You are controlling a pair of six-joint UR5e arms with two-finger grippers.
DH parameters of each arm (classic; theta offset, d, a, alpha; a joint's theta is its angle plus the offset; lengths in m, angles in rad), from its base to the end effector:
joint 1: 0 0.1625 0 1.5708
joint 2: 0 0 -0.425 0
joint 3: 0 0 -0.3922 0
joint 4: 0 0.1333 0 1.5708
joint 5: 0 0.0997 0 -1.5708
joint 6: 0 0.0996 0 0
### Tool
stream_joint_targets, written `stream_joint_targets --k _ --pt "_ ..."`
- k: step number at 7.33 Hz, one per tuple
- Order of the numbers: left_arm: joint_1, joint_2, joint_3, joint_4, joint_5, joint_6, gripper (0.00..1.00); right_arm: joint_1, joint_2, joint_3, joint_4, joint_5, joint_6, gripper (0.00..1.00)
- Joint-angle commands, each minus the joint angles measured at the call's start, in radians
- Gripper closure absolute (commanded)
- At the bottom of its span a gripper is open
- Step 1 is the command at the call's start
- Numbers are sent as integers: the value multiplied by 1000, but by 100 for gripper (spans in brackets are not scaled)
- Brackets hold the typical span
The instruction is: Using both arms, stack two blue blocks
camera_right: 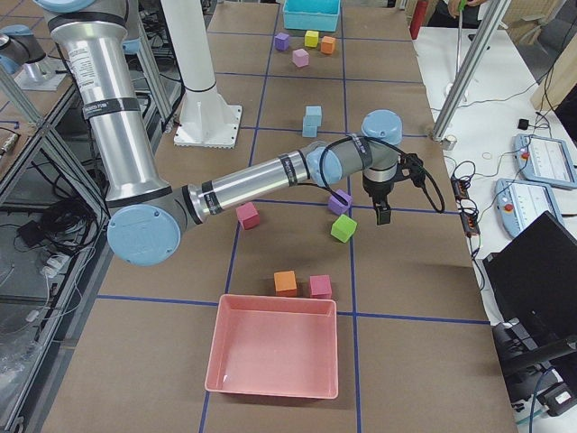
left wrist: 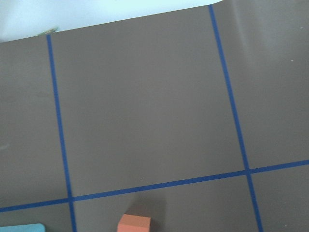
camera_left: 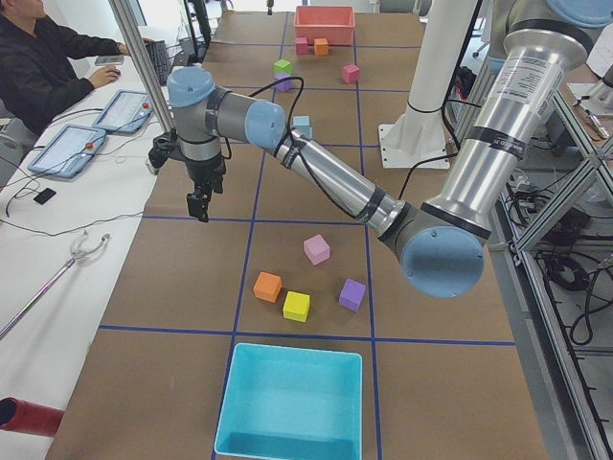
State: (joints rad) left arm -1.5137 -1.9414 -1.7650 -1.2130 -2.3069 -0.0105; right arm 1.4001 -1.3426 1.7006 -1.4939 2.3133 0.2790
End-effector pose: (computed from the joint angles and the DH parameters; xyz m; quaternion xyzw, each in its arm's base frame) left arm -0.0322 -0.6008 0.4005 0.0843 0.3609 0.0588 0.9269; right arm -0.0343 -0.5875 0.4636 0.1170 -0.3901 -0.0289 0.9128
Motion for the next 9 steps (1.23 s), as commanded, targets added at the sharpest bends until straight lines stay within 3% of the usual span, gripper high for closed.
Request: stream_joint_targets --k 1,3,4,5,9 --pt "-42 74 56 -43 -2 105 0 45 -102 2 9 -17 -44 0" --pt "-62 175 177 -284 -3 147 0 63 -141 1 9 -17 -92 0" --pt "-83 233 214 -351 -55 190 0 66 -148 4 9 -14 -93 0" --pt "-100 255 225 -368 -113 217 0 68 -153 7 9 -12 -93 0" --pt "-134 282 233 -366 -117 221 0 88 -168 17 -3 1 -96 0"
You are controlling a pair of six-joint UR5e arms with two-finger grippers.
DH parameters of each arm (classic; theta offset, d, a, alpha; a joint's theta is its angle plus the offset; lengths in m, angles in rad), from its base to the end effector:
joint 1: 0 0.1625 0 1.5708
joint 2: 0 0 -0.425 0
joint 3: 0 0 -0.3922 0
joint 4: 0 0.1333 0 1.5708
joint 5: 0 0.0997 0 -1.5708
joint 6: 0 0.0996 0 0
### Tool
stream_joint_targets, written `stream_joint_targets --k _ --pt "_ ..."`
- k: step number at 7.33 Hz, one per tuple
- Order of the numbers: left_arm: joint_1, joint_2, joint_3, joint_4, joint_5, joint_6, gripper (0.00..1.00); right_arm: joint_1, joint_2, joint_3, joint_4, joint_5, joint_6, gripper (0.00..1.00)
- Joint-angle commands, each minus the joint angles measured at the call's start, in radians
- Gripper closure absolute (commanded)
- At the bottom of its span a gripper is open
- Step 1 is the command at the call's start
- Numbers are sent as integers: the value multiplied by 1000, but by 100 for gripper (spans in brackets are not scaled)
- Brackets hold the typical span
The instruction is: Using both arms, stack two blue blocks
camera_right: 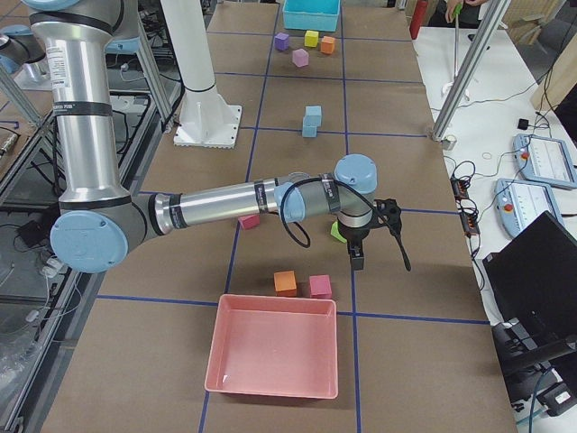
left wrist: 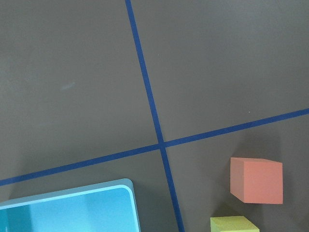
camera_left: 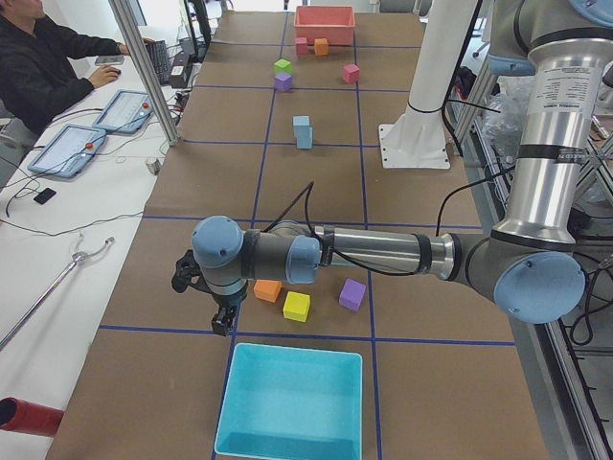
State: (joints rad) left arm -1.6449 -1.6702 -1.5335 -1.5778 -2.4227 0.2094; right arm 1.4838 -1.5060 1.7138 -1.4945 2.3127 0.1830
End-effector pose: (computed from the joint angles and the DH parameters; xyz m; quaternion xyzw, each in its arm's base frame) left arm -0.0980 -0.5318 0.6196 0.0895 0.4044 0.0758 0.9071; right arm 0.0199 -0.5313 0.5482 0.0824 -0.3733 -0.0070 0.9240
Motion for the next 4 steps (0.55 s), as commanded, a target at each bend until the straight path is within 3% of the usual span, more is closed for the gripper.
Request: stream_joint_targets --k 1,4 --pt "-3 14 0 -1 -1 1 0 7 -7 4 -1 7 0 0" --pt "-3 15 -2 -1 -1 -1 0 9 -13 4 -3 8 0 0"
